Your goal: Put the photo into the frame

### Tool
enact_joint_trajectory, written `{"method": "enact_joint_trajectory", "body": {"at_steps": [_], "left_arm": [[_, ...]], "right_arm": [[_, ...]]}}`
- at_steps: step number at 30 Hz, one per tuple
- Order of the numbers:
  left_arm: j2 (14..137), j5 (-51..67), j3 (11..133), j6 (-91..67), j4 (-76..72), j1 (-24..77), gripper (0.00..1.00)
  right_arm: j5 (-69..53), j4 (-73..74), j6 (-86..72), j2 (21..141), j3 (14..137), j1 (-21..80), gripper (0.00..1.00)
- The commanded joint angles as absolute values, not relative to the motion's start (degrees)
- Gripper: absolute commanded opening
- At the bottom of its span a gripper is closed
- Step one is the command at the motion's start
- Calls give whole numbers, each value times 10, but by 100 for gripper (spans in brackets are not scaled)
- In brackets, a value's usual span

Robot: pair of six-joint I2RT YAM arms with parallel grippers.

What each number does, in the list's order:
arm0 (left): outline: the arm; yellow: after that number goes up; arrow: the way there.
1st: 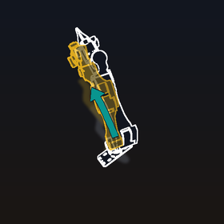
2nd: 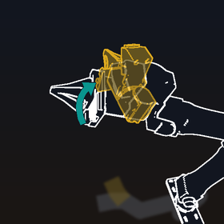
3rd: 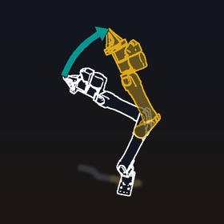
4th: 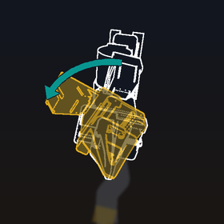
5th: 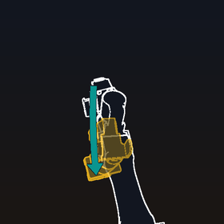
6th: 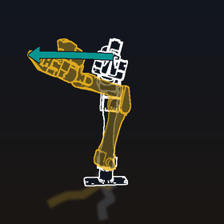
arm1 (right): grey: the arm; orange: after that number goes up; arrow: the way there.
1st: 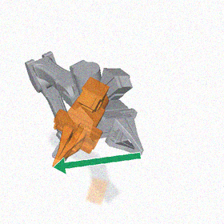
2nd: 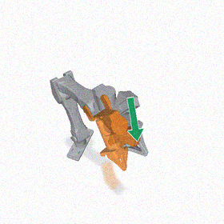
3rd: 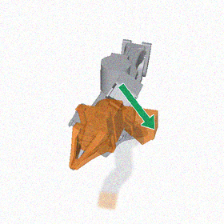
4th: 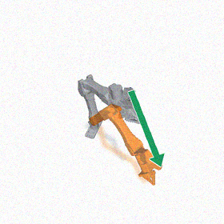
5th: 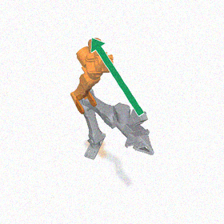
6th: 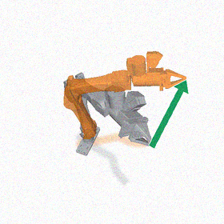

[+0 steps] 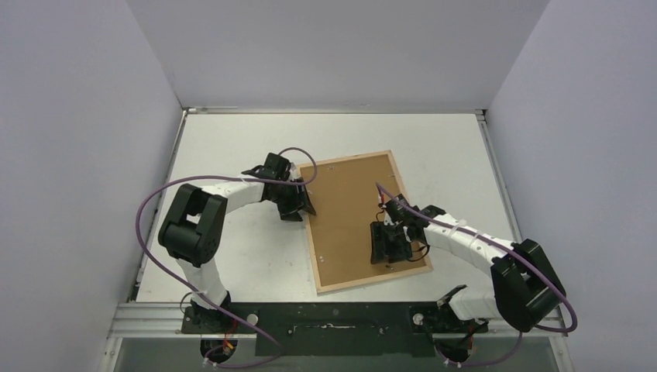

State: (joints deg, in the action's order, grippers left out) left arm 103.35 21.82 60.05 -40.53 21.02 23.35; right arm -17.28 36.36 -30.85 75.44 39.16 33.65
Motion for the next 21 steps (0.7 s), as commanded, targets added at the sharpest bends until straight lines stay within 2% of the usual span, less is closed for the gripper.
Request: {"method": "enact_joint_trajectory", "body": {"at_steps": [1, 8, 13, 18, 21], "left_arm": [[1057, 206, 620, -420, 200, 242, 48], [1067, 194, 618, -447, 194, 245, 40], [1078, 202, 618, -454, 186, 252, 39], [1084, 203, 617, -459, 182, 258, 38], [1086, 202, 617, -463, 181, 259, 37]], "right_arm": [[-189, 413, -296, 737, 379, 346, 55], [-207, 416, -297, 728, 375, 348, 55], [-208, 395, -307, 738, 376, 350, 54], [-202, 378, -315, 755, 378, 362, 42], [-196, 378, -319, 762, 377, 366, 39]]}}
